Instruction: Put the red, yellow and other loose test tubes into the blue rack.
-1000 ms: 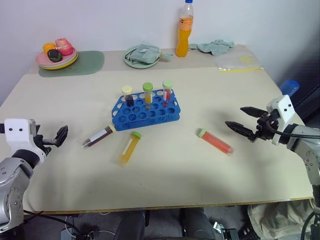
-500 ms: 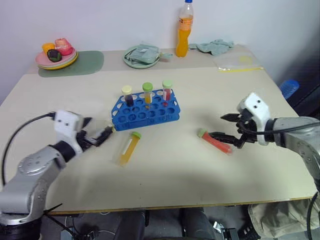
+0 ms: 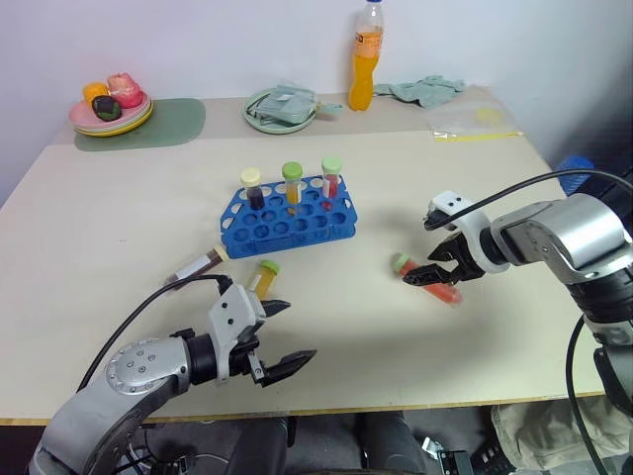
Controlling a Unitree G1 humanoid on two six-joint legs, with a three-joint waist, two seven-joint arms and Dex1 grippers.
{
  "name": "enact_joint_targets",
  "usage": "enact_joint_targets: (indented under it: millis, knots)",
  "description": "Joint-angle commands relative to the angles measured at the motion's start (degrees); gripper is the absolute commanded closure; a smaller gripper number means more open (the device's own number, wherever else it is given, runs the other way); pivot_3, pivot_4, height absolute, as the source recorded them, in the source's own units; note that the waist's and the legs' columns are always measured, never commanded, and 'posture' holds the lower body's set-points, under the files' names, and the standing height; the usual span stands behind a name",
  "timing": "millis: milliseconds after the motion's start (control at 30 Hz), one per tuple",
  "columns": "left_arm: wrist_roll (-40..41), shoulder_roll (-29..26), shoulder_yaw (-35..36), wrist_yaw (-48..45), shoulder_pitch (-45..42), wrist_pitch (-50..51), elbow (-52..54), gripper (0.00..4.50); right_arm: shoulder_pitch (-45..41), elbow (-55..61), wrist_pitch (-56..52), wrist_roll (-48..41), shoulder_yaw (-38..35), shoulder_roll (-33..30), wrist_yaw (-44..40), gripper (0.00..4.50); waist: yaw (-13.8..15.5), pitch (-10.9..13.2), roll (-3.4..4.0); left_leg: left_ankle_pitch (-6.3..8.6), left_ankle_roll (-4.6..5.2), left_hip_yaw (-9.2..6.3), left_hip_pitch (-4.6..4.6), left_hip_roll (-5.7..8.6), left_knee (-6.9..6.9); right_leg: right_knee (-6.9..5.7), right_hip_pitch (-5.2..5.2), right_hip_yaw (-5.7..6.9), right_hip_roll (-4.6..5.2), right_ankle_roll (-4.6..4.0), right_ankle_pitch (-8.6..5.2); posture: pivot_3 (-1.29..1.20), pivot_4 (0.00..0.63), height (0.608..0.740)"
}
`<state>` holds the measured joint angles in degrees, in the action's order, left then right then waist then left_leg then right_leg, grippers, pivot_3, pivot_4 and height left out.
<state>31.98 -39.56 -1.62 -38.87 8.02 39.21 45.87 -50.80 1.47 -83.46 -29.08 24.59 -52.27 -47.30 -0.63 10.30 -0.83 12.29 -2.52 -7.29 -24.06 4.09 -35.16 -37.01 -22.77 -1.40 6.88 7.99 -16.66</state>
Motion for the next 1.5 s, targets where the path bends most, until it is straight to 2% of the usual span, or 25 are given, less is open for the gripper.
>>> enact_joint_targets:
  millis: [33,133,300,333,500,567,633,700,767,867,1000,1133,1300,1500]
  knots:
    - [-0.5,-0.7,-0.3,-1.1,0.2,-2.6,1.9,0.05,-3.2,-2.3,0.3,1.0,1.6,0.3,-2.1,0.00,0.0,0.0,0.00,0.00,0.00,0.00,-0.01,0.00,0.00,0.00,0.00,0.00,0.00,0.00,0.00,0.00,0.150,0.740]
    - [-1.0,-0.8,-0.7,-1.6,0.5,-3.8,1.3,0.00,-4.2,-3.8,1.5,1.9,3.4,0.1,-3.6,0.88,0.0,0.0,0.00,0.00,0.00,-0.01,-0.01,0.01,0.01,0.00,-0.02,0.02,0.00,0.01,0.00,0.00,0.150,0.740]
    - [-1.2,-0.4,-1.4,-1.3,0.7,-4.0,1.3,0.00,-4.8,-4.2,1.8,2.5,4.1,0.0,-5.2,3.49,0.0,0.0,0.01,0.00,0.00,0.01,-0.02,0.01,0.02,-0.01,-0.04,0.01,0.00,0.01,0.01,0.00,0.150,0.740]
    - [-1.3,-0.4,-1.5,-1.4,0.7,-4.2,1.1,0.00,-4.8,-3.9,1.8,2.5,4.0,-0.1,-5.4,3.80,0.0,0.0,0.01,0.00,0.00,0.00,-0.02,0.01,0.02,-0.01,-0.04,0.01,-0.01,0.02,0.01,0.00,0.150,0.740]
    - [-1.6,-0.3,-1.4,-2.1,0.9,-5.5,-0.1,0.00,-4.0,-1.4,3.3,3.1,2.8,-0.9,-5.4,3.84,0.0,0.0,0.01,0.00,0.00,0.00,-0.02,0.01,0.02,-0.02,-0.05,0.01,-0.01,0.02,0.01,0.00,0.150,0.740]
    - [-1.5,0.3,0.0,-1.4,1.5,-6.1,-1.0,0.00,-0.9,4.0,14.6,4.8,-0.8,-2.7,-6.5,3.84,0.0,0.0,0.02,0.00,0.00,0.01,-0.03,0.01,0.02,-0.02,-0.07,0.01,-0.01,0.02,0.01,0.00,0.150,0.740]
    - [-0.5,1.7,1.9,0.0,2.0,-6.2,-2.0,0.00,2.8,8.0,24.2,4.4,-7.1,-1.6,-6.2,3.84,0.0,0.0,0.02,0.00,0.01,0.02,-0.11,0.01,0.03,-0.01,-0.13,0.02,-0.01,0.03,0.01,0.00,0.150,0.740]
    - [-0.2,4.2,4.5,2.9,1.4,-6.1,-3.9,0.00,7.8,11.6,35.9,2.4,-16.5,5.4,-2.4,3.84,-0.1,0.0,-0.02,0.00,0.01,0.02,-0.12,0.01,0.02,-0.04,-0.14,0.02,-0.01,0.05,0.01,0.00,0.150,0.740]
    - [-1.0,7.1,6.9,6.7,0.1,-6.3,-6.3,0.00,11.5,14.8,41.9,0.6,-23.6,14.2,3.9,3.84,-0.3,0.0,-0.01,0.00,0.01,0.01,-0.07,-0.03,0.00,-0.09,-0.12,0.02,-0.09,0.05,0.02,0.00,0.150,0.740]
    - [-4.4,10.7,9.4,12.1,-2.3,-8.1,-9.9,0.00,15.9,17.4,47.3,-0.7,-29.0,29.6,16.0,3.84,-0.1,0.0,-0.03,-0.03,-0.03,-0.12,-0.01,-0.03,-0.01,-0.22,-0.10,0.02,-0.12,0.04,0.02,0.00,0.150,0.740]
    - [-7.4,13.1,10.7,15.6,-4.2,-10.3,-13.5,0.00,20.5,14.1,57.9,4.3,-27.3,44.8,26.6,3.84,-0.1,-0.1,-0.08,-0.07,-0.09,-0.27,-0.01,0.05,-0.06,-0.23,-0.09,0.00,-0.06,0.05,0.03,0.00,0.150,0.740]
    - [-8.6,13.3,10.9,15.9,-5.4,-11.3,-14.9,0.00,23.2,8.3,70.7,12.4,-22.7,51.7,30.3,3.84,-0.2,-0.1,-0.03,-0.11,-0.17,-0.25,0.01,0.05,0.01,-0.30,-0.20,-0.03,-0.08,0.04,0.04,0.00,0.150,0.740]
    - [-7.7,13.2,10.9,15.3,-5.9,-10.9,-13.9,0.00,23.2,1.1,78.2,16.6,-21.2,53.4,31.0,3.84,-0.5,-0.1,-0.02,-0.14,-0.22,-0.23,0.01,0.04,0.02,-0.42,-0.27,-0.07,-0.11,0.01,0.04,0.00,0.150,0.740]
    - [-7.1,12.7,10.5,14.8,-5.9,-9.9,-12.7,0.00,21.3,-5.6,79.9,16.4,-22.5,53.7,31.0,3.84,-0.5,-0.1,-0.02,-0.14,-0.22,-0.23,0.02,0.04,0.03,-0.44,-0.28,-0.07,-0.12,0.01,0.04,0.00,0.150,0.740]
